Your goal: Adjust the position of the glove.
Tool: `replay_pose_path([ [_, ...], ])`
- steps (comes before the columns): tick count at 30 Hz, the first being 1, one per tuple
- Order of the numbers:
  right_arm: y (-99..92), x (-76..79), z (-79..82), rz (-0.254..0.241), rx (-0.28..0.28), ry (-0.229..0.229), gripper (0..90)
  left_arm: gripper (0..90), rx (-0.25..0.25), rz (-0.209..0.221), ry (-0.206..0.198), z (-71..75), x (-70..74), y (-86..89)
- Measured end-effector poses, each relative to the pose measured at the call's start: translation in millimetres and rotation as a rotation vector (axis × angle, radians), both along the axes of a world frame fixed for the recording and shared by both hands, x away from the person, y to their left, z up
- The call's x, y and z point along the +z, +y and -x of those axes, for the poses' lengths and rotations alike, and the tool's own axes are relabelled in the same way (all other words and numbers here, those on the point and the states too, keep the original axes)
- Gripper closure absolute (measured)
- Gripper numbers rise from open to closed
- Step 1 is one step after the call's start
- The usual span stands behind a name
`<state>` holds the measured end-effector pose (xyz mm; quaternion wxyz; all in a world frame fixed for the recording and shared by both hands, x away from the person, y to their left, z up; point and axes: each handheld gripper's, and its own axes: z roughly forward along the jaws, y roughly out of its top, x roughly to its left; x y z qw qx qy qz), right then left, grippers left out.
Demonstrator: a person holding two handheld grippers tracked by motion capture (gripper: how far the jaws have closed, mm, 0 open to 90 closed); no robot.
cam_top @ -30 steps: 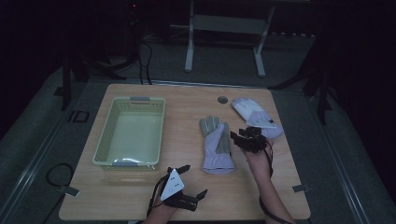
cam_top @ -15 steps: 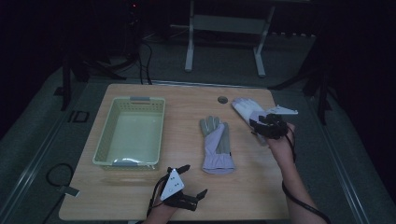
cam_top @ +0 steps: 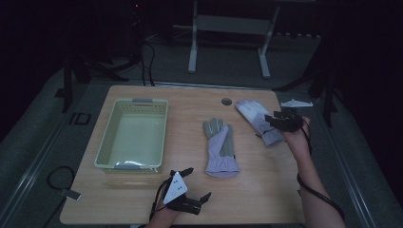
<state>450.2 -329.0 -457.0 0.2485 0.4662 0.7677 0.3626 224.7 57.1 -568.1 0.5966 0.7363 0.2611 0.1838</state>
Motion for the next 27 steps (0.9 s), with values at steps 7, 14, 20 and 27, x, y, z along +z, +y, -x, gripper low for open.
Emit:
replay_pose_path([
  [7,-8.1,-2.3,-20.1,0.004,0.011,0.027,49.8,0.0,-0.001,0.002,0.002,-0.3,0.0,0.2],
  [14,-8.7,-13.1,-38.1,0.047,-0.011,0.068,50.8,0.0,-0.002,0.004,0.004,-0.5,-0.1,0.4],
  [20,-7.6,-22.8,-49.1,0.038,0.037,0.082,49.9,0.0,-0.002,0.005,0.002,-0.3,-0.1,0.5],
  [27,-7.2,-39.8,-59.5,0.04,0.076,0.124,48.0,0.0,0.0,0.008,0.006,-0.7,-0.1,0.7],
])
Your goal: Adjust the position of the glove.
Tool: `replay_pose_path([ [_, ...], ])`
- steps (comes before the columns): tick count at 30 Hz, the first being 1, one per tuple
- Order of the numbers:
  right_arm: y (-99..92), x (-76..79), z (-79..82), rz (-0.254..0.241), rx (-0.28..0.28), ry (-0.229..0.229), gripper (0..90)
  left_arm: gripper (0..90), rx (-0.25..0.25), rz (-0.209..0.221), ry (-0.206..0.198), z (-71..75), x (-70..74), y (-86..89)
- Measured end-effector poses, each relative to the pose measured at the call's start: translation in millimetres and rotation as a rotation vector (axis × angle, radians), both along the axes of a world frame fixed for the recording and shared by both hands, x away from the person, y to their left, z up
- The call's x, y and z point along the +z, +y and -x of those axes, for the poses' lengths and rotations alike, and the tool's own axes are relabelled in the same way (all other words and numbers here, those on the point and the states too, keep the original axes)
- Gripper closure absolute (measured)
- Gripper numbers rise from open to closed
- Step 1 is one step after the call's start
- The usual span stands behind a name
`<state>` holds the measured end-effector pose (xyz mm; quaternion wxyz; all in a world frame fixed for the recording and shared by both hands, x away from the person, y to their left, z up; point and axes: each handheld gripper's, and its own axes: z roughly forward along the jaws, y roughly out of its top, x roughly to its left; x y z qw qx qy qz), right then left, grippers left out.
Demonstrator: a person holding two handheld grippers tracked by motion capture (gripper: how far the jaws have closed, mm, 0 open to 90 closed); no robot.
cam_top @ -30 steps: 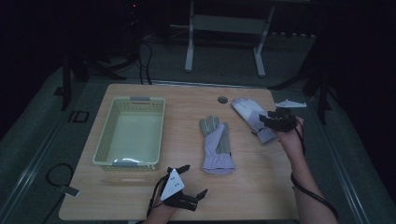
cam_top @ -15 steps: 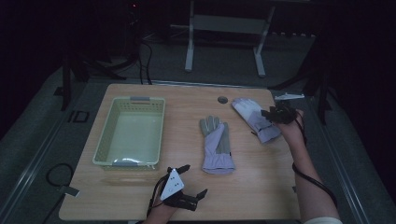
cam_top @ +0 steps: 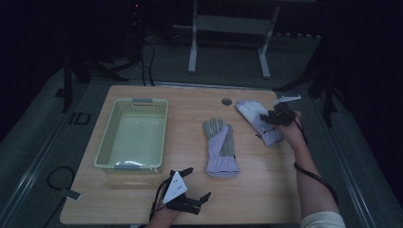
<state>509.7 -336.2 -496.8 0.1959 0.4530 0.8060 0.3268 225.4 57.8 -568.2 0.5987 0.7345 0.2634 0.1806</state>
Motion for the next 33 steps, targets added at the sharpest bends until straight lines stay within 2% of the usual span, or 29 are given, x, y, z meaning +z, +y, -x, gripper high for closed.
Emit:
replay_pose_path([
  [2,0.0,-5.0,-3.2,0.006,-0.008,0.017,46.8,0.0,0.001,0.001,0.001,-0.1,0.0,0.1],
  [4,0.1,-10.4,-6.3,-0.003,0.009,0.037,44.9,0.0,0.002,0.002,0.001,-0.1,0.0,0.0],
  [6,1.9,-16.0,-10.0,0.039,-0.005,0.056,45.1,0.0,0.002,0.002,0.001,-0.1,0.0,0.1],
  [9,3.5,-26.4,-14.3,0.072,-0.028,0.095,44.8,0.0,0.002,0.002,0.002,0.0,-0.1,-0.1],
  [14,6.1,-33.7,-12.5,0.051,-0.03,0.11,58.6,0.0,0.003,0.002,0.0,0.2,-0.1,0.0],
  [20,14.2,-31.2,-8.4,0.058,-0.082,0.112,72.5,0.0,0.004,0.001,0.001,0.2,0.0,0.0],
  [22,15.4,-28.8,-6.2,0.043,-0.118,0.115,76.1,0.0,0.005,0.001,0.001,0.1,0.0,0.1],
  [25,19.3,-19.5,-1.2,0.049,-0.17,0.11,79.3,0.0,0.005,0.001,0.0,0.1,0.0,0.1],
  [27,20.5,-11.2,3.7,0.046,-0.194,0.09,79.8,0.0,0.005,0.0,-0.001,0.1,0.0,0.1],
  [29,19.5,-1.2,10.1,0.001,-0.229,0.087,80.1,0.0,0.006,0.001,0.0,0.1,0.0,0.1],
  [33,21.7,17.9,27.7,-0.032,-0.273,0.065,80.4,0.0,0.008,0.001,0.0,0.1,0.0,0.2],
])
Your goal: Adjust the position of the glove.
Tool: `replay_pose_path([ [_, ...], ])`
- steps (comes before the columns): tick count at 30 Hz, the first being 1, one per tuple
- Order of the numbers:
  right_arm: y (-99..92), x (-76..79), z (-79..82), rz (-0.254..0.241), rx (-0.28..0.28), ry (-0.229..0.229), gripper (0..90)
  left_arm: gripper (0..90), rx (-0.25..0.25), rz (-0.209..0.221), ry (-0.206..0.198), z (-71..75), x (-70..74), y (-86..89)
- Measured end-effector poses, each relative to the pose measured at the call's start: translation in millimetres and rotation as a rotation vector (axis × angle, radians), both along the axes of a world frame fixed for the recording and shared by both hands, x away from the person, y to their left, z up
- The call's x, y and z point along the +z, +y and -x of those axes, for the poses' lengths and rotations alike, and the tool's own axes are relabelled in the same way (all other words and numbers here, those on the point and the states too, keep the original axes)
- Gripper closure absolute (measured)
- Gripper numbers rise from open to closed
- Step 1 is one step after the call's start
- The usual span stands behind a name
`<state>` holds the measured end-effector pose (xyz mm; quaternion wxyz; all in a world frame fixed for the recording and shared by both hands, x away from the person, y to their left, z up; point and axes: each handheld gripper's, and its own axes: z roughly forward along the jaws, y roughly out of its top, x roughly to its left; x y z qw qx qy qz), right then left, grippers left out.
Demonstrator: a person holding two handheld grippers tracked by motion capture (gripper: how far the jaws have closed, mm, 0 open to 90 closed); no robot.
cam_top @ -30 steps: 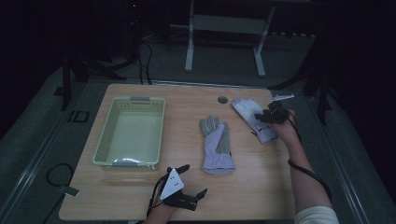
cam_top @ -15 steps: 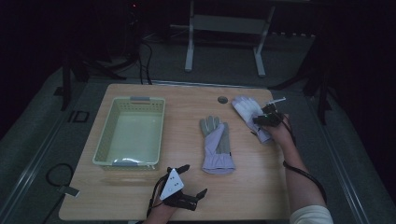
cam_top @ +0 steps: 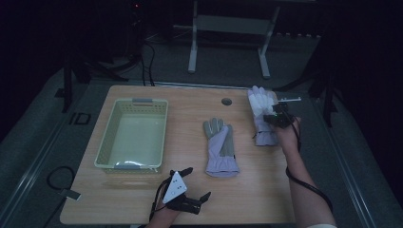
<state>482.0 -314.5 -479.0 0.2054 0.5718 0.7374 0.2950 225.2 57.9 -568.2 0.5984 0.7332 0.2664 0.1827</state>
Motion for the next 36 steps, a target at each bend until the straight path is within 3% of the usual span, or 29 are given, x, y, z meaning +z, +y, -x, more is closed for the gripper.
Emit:
replay_pose_path([
  [4,0.2,15.5,21.3,-0.058,-0.037,-0.024,80.6,0.0,-0.002,0.0,-0.002,0.2,0.0,-0.2],
  [12,4.6,37.8,59.9,-0.102,-0.089,-0.076,80.6,0.0,-0.002,-0.001,-0.001,0.1,0.0,-0.3],
  [17,10.9,42.1,84.0,-0.124,-0.106,-0.097,80.6,0.0,-0.003,-0.003,-0.002,0.4,0.0,-0.6],
  [21,10.8,38.5,102.7,-0.153,-0.12,-0.096,80.6,0.0,-0.003,-0.004,-0.006,0.7,0.0,-0.7],
  [26,7.9,28.7,120.7,-0.14,-0.139,-0.091,80.6,0.0,-0.003,-0.006,-0.007,0.7,0.0,-0.9],
  [36,2.1,-13.2,128.2,-0.141,-0.187,-0.016,80.3,0.0,-0.003,-0.006,-0.006,0.8,0.1,-1.4],
])
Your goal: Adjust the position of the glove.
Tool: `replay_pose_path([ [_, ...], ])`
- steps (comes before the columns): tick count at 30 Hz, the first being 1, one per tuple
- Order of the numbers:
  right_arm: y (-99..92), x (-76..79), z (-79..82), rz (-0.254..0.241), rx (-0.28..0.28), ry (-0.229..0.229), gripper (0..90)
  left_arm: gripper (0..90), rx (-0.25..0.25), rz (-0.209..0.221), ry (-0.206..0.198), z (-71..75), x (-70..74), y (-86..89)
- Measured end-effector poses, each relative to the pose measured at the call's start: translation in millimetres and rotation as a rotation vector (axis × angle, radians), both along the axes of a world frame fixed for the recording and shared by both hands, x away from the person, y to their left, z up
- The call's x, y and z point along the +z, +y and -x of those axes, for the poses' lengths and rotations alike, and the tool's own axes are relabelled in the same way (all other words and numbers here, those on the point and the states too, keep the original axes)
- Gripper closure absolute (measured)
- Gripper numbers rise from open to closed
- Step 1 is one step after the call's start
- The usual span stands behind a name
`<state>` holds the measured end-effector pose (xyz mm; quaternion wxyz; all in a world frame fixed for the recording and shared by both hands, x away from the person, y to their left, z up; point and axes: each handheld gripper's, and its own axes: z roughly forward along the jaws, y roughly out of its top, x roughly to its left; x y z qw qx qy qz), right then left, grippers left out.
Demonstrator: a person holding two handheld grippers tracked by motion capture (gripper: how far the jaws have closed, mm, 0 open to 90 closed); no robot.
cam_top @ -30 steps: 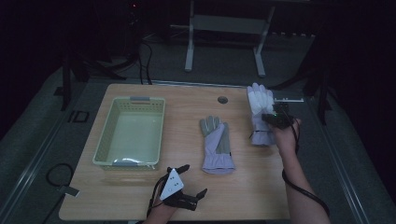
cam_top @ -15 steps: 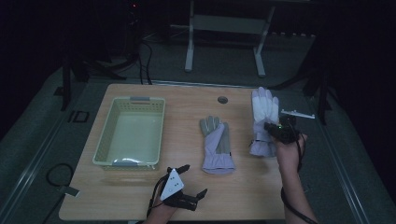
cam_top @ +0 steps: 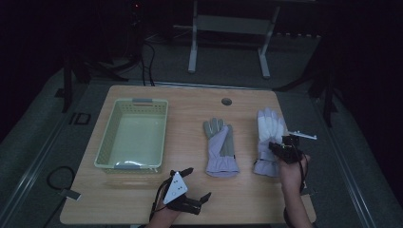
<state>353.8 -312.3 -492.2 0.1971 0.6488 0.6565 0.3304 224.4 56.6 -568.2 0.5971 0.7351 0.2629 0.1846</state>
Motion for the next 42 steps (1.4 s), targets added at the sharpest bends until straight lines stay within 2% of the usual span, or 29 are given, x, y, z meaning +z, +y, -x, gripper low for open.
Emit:
replay_pose_path([
  [5,-1.4,-11.8,-5.7,0.006,-0.032,0.025,80.0,0.0,-0.002,-0.003,-0.003,0.1,0.0,-0.1],
  [11,0.0,-28.1,-16.8,0.026,-0.035,0.063,76.8,0.0,-0.005,-0.004,-0.006,0.4,0.0,-0.5],
  [16,5.7,-31.3,-23.5,0.079,-0.008,0.064,70.2,0.0,-0.007,-0.006,-0.006,0.4,0.0,-0.6],
  [20,7.5,-37.5,-27.9,0.085,0.003,0.059,65.8,0.0,-0.008,-0.006,-0.006,0.4,0.0,-0.5],
  [24,6.0,-32.9,-27.8,0.083,0.016,0.058,60.9,0.0,-0.007,-0.005,-0.004,0.2,0.0,-0.5],
  [27,5.9,-27.2,-28.4,0.088,0.057,0.064,53.7,0.0,-0.007,-0.006,-0.003,0.2,0.1,-0.5],
  [29,6.5,-23.8,-28.6,0.106,0.093,0.071,52.0,0.0,-0.006,-0.006,-0.002,0.1,0.1,-0.4],
  [32,2.6,-15.3,-27.7,0.071,0.158,0.062,47.0,0.0,-0.005,-0.006,-0.004,0.2,0.1,-0.6],
  [34,0.2,-9.4,-27.7,0.08,0.203,0.072,46.8,0.0,-0.006,-0.008,-0.005,0.2,0.1,-0.5],
  [37,-5.9,1.0,-26.6,0.086,0.25,0.049,50.3,0.0,-0.005,-0.007,-0.005,0.1,0.1,-0.4],
  [38,-8.7,4.5,-25.8,0.087,0.27,0.016,50.6,0.0,-0.005,-0.007,-0.006,0.2,0.1,-0.4],
  [42,-23.5,18.3,-23.9,0.116,0.357,-0.062,51.2,0.0,-0.004,-0.006,-0.005,0.2,0.1,-0.3],
])
